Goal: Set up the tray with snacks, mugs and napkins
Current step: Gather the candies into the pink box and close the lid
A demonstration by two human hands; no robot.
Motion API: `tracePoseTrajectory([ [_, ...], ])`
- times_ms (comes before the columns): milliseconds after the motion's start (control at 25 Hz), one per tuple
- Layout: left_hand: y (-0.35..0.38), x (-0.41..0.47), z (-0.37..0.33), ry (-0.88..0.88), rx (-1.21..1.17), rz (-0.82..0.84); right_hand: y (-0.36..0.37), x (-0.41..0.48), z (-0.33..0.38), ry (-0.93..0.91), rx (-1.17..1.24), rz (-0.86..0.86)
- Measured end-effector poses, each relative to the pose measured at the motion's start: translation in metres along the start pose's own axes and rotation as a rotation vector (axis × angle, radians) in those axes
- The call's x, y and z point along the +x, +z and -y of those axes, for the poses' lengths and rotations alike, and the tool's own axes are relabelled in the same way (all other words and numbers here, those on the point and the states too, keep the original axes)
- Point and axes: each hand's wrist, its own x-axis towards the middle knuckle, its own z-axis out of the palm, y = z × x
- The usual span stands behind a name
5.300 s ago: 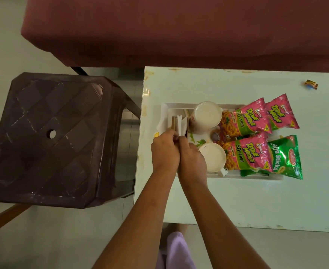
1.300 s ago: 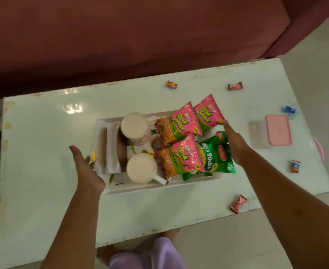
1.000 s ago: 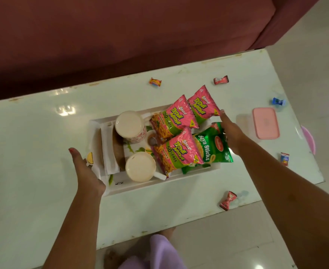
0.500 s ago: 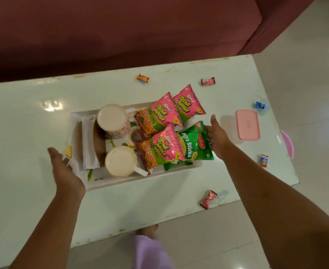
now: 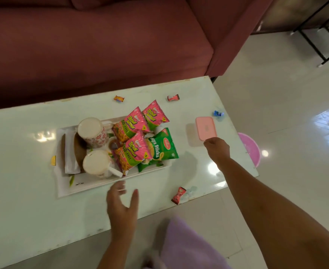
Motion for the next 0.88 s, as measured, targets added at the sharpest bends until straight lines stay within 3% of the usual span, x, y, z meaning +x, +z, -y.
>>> tracePoseTrajectory([
  [160,0.068,-0.01,-0.031,-0.116,-0.07,0.353,-0.004,0.035,0.003,-0.063,-0.227,0.027],
  [320,0.131,0.008,-0.051,-0.214,-0.02,0.536,0.006,0.074,0.015,-0.045,-0.384,0.051],
  [560,0.206,0.052,-0.079,-0.312,-0.005,0.562,0.008,0.115,0.013,-0.067,-0.379,0.171],
  [720,0.237,0.087,-0.095,-0.243,0.083,0.528,-0.009,0.13,0.007,-0.264,-0.259,0.378],
  [880,0.254,0.118,-0.105,-0.078,0.195,0.665,-0.032,0.14,0.002,-0.538,-0.278,0.615],
])
